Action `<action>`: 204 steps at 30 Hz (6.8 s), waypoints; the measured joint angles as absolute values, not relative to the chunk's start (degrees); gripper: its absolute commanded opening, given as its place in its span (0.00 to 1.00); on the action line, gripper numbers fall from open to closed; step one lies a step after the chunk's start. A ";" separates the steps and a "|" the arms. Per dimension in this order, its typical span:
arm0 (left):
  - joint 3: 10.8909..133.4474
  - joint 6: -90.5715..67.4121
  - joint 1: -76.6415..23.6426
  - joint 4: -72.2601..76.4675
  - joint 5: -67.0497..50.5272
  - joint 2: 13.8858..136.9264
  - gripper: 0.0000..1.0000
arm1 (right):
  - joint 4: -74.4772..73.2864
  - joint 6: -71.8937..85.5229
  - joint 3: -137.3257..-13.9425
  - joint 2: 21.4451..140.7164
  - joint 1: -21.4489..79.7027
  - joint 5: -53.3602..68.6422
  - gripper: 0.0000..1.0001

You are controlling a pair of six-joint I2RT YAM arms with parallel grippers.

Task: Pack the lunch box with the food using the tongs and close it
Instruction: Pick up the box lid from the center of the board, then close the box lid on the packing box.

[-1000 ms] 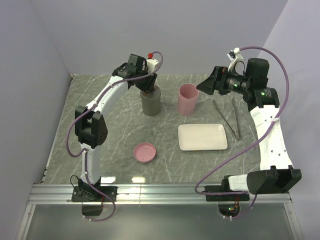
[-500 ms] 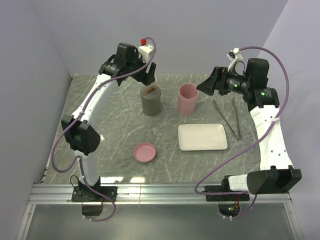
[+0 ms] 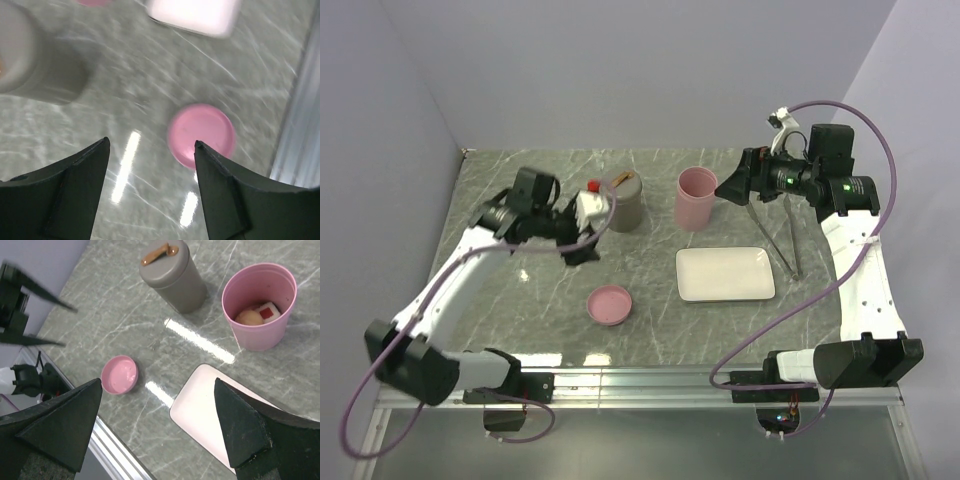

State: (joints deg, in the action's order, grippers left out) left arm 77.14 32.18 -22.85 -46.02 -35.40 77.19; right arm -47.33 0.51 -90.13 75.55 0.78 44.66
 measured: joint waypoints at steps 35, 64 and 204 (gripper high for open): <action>47.70 62.92 -42.59 -40.97 -29.26 80.90 0.46 | -50.85 -2.48 -90.00 75.29 0.75 43.13 1.00; 57.69 21.19 -39.18 -10.44 -35.90 59.46 0.00 | -34.68 17.80 -86.96 76.12 -2.72 59.18 0.93; 78.06 0.38 -25.50 -35.05 -15.05 71.22 0.99 | -61.69 -18.52 -128.16 119.26 17.76 4.14 0.00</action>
